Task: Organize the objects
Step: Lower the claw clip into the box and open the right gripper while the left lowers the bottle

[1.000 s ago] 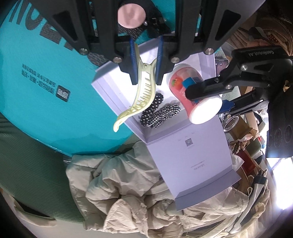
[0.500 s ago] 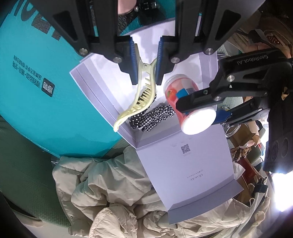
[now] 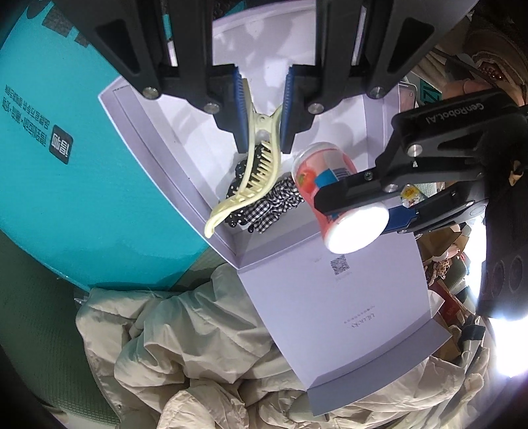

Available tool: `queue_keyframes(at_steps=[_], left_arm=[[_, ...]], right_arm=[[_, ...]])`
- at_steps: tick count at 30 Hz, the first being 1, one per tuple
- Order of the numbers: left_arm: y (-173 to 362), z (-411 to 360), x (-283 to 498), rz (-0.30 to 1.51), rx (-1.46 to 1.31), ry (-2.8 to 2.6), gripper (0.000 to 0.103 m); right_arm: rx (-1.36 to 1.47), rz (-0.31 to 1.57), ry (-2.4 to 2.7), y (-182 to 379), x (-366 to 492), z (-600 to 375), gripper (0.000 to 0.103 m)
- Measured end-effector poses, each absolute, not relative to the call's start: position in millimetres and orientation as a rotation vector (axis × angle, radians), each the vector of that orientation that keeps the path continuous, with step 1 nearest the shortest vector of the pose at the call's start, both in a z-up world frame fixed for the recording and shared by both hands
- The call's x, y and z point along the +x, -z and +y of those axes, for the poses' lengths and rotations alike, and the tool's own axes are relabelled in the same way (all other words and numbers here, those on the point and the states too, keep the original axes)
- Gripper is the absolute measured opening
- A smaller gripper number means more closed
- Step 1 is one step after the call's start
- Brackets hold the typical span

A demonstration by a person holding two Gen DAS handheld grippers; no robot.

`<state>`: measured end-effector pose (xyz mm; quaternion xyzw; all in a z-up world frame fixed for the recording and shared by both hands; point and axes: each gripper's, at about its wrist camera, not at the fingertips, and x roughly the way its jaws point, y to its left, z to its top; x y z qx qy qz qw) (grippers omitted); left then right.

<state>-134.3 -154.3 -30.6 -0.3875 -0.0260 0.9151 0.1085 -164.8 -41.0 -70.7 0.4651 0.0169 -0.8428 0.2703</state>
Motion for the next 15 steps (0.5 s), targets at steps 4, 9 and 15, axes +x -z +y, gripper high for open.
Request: queue_keyframes(at_steps=[4,9,15], left_arm=[[33.6,-155.9,-139.4,-0.042,-1.152,-2.699,0.048],[40.1,-155.1,-147.6,-0.033,-1.183,-2.691,0.048],[44.6,-152.4,-153.8,-0.028,-1.214,-2.690,0.048]], right_arm=[[1.276,0.064,2.259,72.4,-171.2,-44.3,0.018],[1.314,0.076,2.230,76.3,-180.6,-51.0,0.018],[1.354,0.056,2.179,88.1,-189.2,-55.9,0.018]])
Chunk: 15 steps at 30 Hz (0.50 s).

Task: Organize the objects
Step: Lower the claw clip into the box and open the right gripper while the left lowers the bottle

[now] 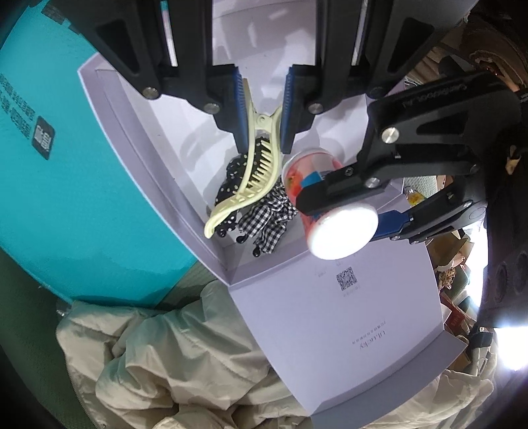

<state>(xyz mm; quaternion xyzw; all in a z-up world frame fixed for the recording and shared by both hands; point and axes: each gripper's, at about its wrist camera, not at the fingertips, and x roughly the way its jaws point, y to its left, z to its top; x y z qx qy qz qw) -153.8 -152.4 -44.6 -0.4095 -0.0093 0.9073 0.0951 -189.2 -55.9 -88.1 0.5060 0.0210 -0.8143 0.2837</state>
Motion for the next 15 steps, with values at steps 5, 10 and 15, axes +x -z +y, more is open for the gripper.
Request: queue_keyframes(at_steps=[5,10,15], left_arm=[[44.6,-150.7,-156.3,-0.022,-1.212,-2.699,0.048],[44.9,-150.2,-156.7,-0.016,-1.209,-2.705,0.048],[47.1,-147.0,-157.2,0.010,-1.212,-2.707,0.048]], right_arm=[[1.381,0.058,2.188,95.6,-194.5,-55.5,0.018],[1.397,0.070,2.207,100.7,-196.4,-54.4,0.018],[1.401,0.082,2.218,103.6,-194.8,-55.5,0.019]])
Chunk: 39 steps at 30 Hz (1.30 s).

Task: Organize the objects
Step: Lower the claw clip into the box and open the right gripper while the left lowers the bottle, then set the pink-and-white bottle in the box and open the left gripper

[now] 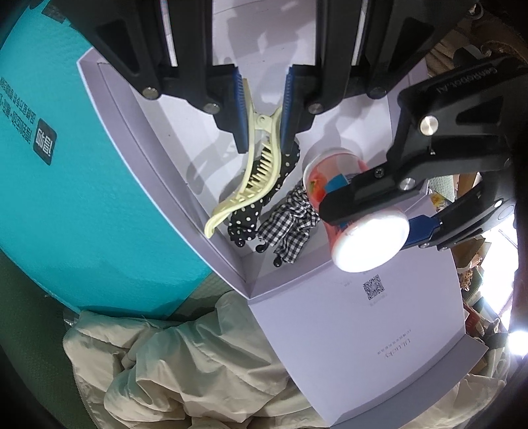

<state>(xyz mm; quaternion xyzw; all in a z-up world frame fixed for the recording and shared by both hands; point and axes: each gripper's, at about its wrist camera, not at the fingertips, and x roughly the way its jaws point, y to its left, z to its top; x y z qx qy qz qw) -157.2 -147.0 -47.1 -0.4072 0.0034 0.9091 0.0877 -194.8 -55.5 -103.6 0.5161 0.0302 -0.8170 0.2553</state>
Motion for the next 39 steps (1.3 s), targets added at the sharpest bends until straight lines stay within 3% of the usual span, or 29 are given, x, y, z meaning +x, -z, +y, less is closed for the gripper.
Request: queue_keyframes(at_steps=[13,19,32,39], left_arm=[[52.3,-147.5,-157.5,-0.017,-1.251,-2.697,0.048],[50.9,-144.6,-156.7,0.000,-1.249,-2.710,0.049],[35.8,-139.5,-143.5,-0.031,-1.189,-2.696,0.050],[18.5,-132.8,-127.5,-0.016,-1.109,-2.710,0.059]], right_arm=[[1.411,0.072,2.249,105.5,-191.9,-48.3,0.019],[1.387,0.086,2.272,100.6,-188.1,-46.8,0.028],[1.352,0.078,2.313,88.9,-173.6,-35.9,0.029],[1.328,0.072,2.349,78.7,-157.3,-22.2,0.030]])
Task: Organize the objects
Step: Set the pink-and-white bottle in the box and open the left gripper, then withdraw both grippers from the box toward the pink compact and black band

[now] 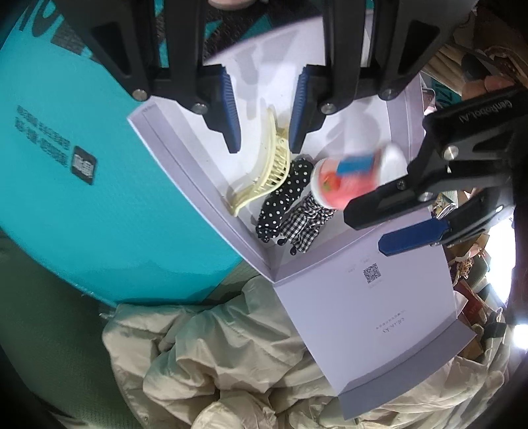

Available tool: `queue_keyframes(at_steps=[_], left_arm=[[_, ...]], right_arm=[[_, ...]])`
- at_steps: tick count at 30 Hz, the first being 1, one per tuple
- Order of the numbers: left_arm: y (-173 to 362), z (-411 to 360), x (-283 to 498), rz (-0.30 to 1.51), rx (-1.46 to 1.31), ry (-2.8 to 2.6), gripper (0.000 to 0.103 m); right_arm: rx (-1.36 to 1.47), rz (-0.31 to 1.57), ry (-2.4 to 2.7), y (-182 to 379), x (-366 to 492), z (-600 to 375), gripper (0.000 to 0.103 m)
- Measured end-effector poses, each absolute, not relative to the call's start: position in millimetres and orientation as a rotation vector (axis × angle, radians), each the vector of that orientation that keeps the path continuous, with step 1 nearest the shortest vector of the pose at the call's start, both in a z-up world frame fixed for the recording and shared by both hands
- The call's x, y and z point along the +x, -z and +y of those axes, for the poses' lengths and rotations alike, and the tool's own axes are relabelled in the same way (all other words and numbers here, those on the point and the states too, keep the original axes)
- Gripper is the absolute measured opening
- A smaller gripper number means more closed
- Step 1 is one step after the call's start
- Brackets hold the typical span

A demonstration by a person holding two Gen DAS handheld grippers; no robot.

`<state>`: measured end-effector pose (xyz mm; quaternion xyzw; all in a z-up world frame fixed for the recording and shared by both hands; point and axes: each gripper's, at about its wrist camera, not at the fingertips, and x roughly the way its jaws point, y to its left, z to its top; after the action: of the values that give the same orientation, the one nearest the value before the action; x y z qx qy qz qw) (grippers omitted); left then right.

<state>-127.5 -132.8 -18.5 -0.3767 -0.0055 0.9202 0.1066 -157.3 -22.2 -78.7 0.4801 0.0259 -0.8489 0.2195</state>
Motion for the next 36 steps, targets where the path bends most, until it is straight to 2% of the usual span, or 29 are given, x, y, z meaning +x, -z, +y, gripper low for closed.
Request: queue_keyframes(at_steps=[5,17,23,36], left_arm=[[16.7,-123.5,-122.8,-0.004,-1.108,-2.690,0.059],[9.3,-99.0,-108.1,0.014,-1.064,-2.657,0.060],[6.5,-84.0,-100.9,0.059,-1.044,-2.641,0.067],[6.9,-57.2,-85.8,0.060,-1.026,-2.597,0.069]], right_arm=[[1.303,0.074,2.381,72.4,-144.7,-11.3,0.040],[1.279,0.039,2.441,66.4,-125.6,23.4,0.040],[1.263,0.032,2.467,62.2,-116.1,36.3,0.043],[1.280,-0.003,2.533,61.3,-94.2,78.8,0.046]])
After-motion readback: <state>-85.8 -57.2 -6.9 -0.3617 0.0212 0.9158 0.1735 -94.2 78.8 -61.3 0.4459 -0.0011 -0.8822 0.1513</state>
